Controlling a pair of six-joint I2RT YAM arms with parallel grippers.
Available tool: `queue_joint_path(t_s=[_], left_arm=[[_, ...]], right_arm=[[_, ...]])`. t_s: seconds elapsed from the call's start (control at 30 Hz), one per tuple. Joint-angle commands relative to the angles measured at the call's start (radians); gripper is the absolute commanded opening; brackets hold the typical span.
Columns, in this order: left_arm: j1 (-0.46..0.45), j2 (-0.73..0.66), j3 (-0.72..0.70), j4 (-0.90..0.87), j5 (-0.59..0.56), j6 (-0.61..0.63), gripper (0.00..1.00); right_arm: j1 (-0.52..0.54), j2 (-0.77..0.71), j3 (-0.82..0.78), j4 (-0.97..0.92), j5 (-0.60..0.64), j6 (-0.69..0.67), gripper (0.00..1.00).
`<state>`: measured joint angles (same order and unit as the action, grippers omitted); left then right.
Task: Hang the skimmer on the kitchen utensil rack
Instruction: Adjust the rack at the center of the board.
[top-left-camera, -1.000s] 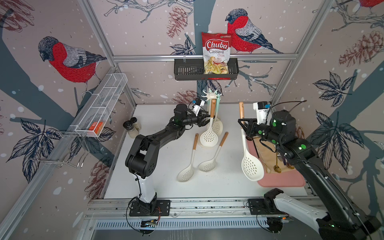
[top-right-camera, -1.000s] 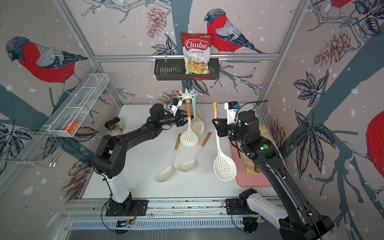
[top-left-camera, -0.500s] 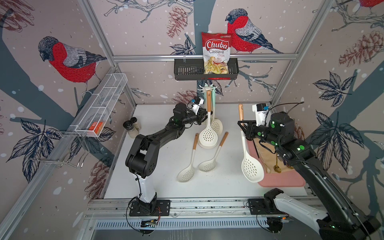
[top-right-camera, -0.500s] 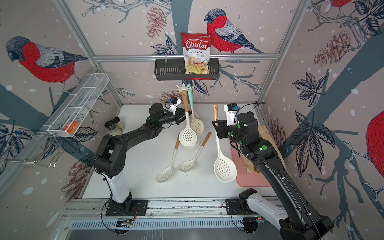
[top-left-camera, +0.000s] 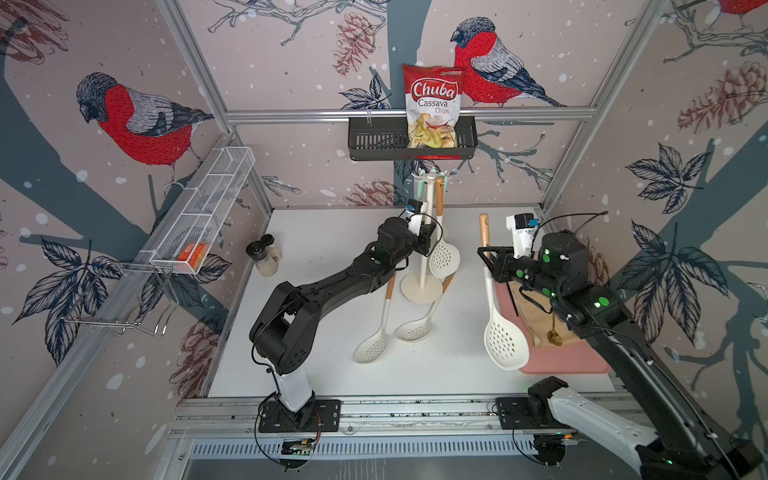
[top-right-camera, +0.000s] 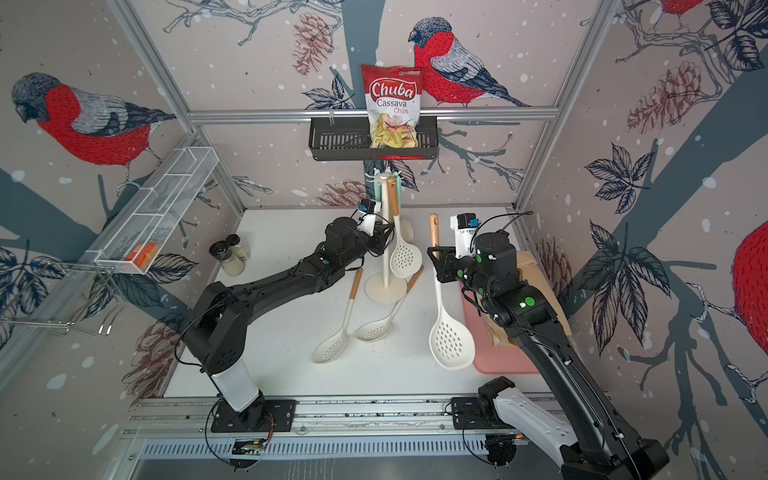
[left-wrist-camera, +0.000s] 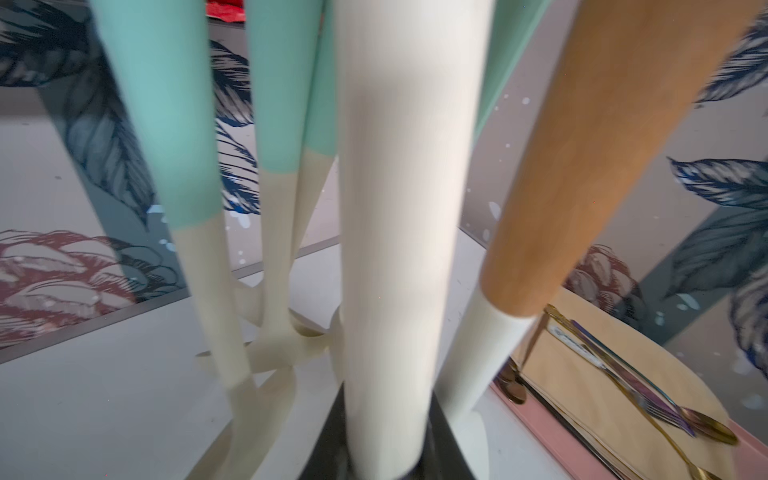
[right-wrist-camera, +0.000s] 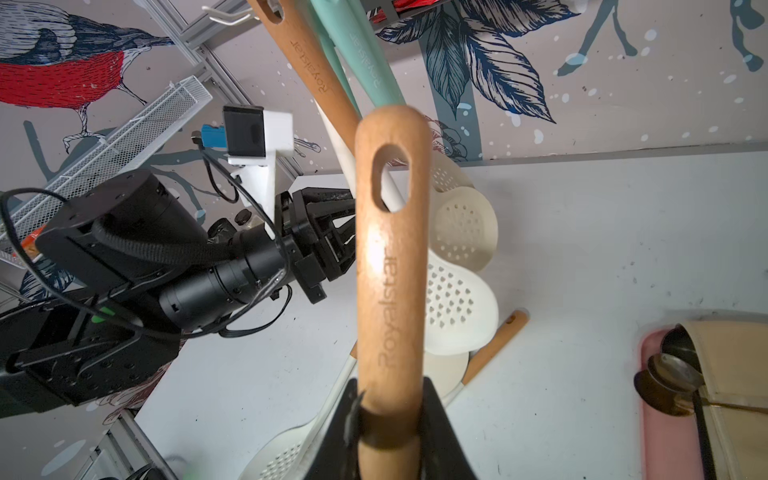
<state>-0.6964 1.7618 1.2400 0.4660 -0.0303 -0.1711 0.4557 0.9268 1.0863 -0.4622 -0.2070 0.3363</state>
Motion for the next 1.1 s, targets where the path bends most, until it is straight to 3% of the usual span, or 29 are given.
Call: queue_joint_path(t_s=[0.0,0.3,0.57,0.6,0.77,0.8,1.07], left_arm=[[-0.038,-0.007,-0.009,0.216,-0.388,0.065,0.0],[-0.109,0.024,-0.033,0.334,-0.733,0.048,0.0],[-0.174,0.051,-0.041,0.339,-0.937,0.066,0.0],[-0.177,0.05,-0.039,0.322,-0.932,0.053,0.09],[-0.191,0.035,-0.043,0.251,-0.848,-0.013,0.91],[-0.197,0.026,-0.046,0.242,-0.834,-0.017,1.0],[-0.246,-0.149,-0.168,0.123,-0.652,-0.099,1.0]], right_arm=[[-0.004,-0.011,-0.009,0.052,0.011,-0.001,0.0],[-0.007,-0.026,-0.042,0.077,-0.008,0.021,0.0],[-0.006,-0.039,-0.046,0.08,0.02,-0.014,0.0],[-0.007,-0.039,-0.046,0.084,0.021,-0.025,0.0],[-0.007,-0.036,-0.041,0.142,-0.009,-0.096,0.0],[-0.006,-0.033,-0.038,0.154,-0.012,-0.107,0.0],[-0.005,0.022,0.057,0.251,0.0,-0.136,0.0]])
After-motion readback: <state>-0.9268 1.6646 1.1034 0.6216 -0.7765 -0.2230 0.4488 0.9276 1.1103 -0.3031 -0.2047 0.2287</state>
